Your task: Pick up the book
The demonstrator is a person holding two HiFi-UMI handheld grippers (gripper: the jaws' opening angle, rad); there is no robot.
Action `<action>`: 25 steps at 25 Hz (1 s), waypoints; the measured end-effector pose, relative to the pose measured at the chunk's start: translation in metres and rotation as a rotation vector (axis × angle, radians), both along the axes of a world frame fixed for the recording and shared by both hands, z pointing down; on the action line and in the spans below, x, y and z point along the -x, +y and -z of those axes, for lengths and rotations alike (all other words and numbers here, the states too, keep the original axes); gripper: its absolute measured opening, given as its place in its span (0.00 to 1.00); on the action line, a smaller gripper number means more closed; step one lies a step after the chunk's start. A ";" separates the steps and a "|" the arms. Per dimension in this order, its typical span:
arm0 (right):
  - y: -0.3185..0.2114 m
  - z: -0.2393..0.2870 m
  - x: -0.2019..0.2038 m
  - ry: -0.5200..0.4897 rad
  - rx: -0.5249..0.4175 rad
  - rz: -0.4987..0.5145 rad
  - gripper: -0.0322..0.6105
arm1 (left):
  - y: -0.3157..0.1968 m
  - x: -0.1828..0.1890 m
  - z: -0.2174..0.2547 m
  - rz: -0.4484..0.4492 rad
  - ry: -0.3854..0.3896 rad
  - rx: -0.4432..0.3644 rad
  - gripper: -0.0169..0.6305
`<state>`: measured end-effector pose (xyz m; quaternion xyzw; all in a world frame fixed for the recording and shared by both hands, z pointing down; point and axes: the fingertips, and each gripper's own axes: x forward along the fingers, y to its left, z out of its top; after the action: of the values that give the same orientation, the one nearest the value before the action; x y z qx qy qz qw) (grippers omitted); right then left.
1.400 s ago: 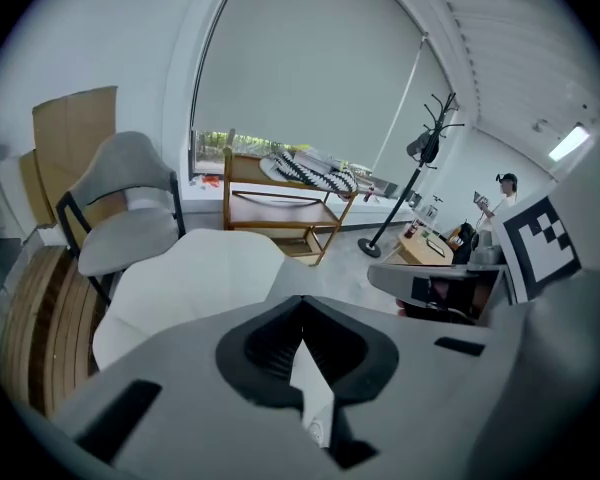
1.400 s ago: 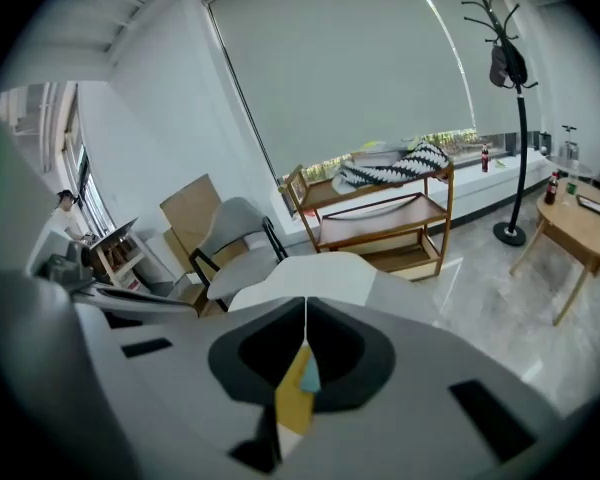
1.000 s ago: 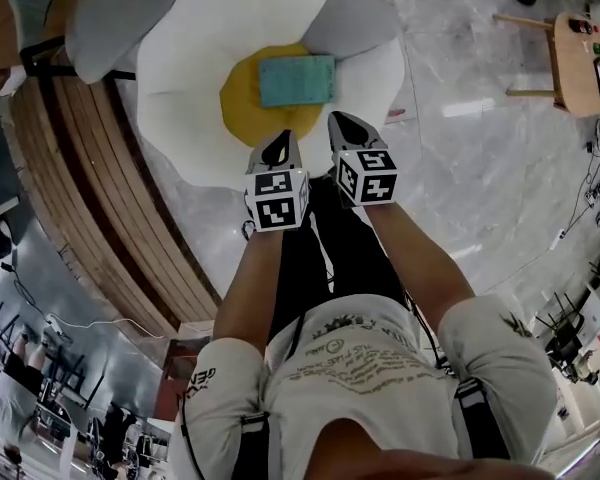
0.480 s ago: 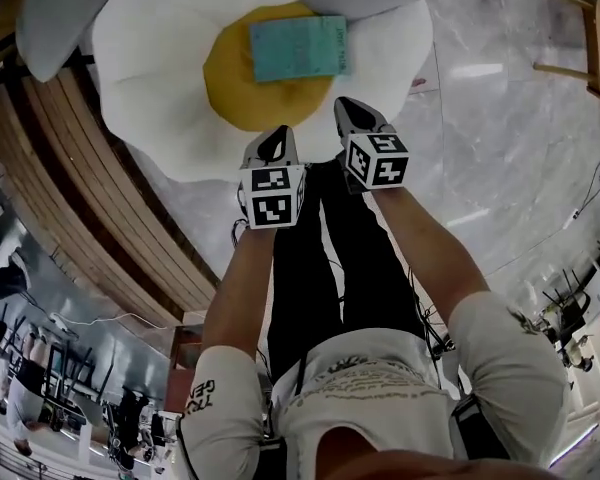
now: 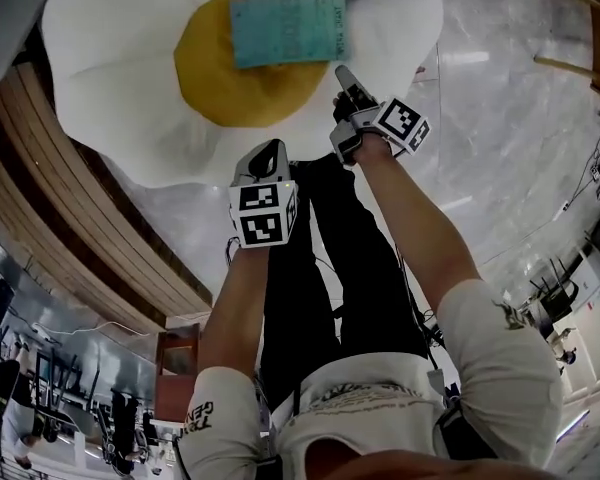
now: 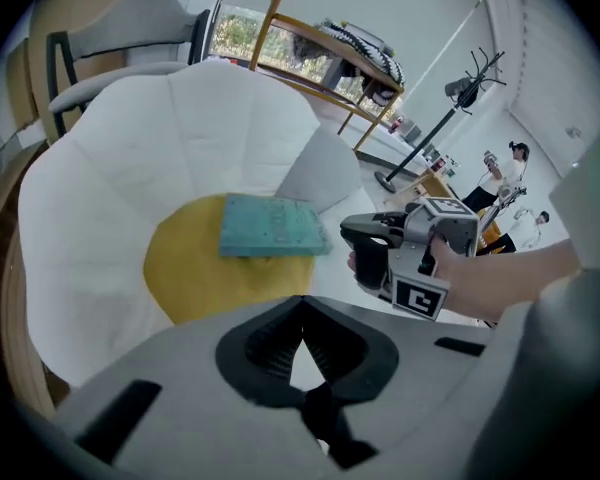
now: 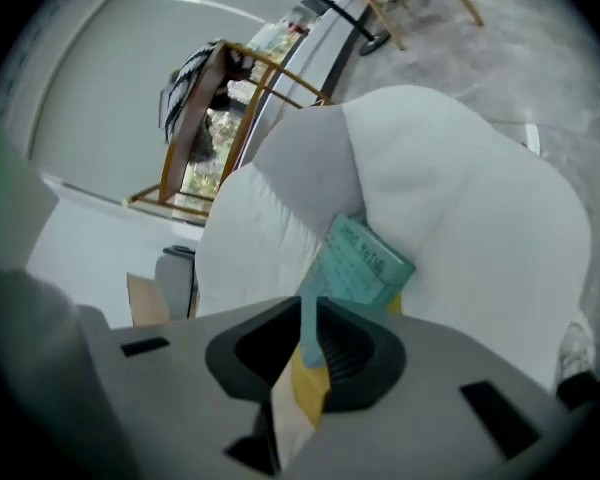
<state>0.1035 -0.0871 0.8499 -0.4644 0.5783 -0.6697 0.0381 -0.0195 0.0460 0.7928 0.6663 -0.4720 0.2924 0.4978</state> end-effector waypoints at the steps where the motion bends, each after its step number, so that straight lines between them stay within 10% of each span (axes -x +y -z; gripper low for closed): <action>1: 0.001 -0.005 0.000 -0.033 0.009 -0.043 0.10 | 0.006 -0.001 -0.004 0.002 0.003 0.008 0.05; 13: 0.017 -0.057 0.081 -0.323 0.081 -0.114 0.40 | 0.025 0.032 -0.023 0.002 -0.003 0.011 0.05; 25: -0.001 -0.108 0.101 -0.314 0.122 -0.111 0.48 | 0.042 0.059 -0.040 0.033 -0.028 0.047 0.05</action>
<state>0.0022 -0.0882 0.9581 -0.3866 0.4970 -0.7648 0.1366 -0.0784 0.0883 0.8325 0.6422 -0.4829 0.3045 0.5116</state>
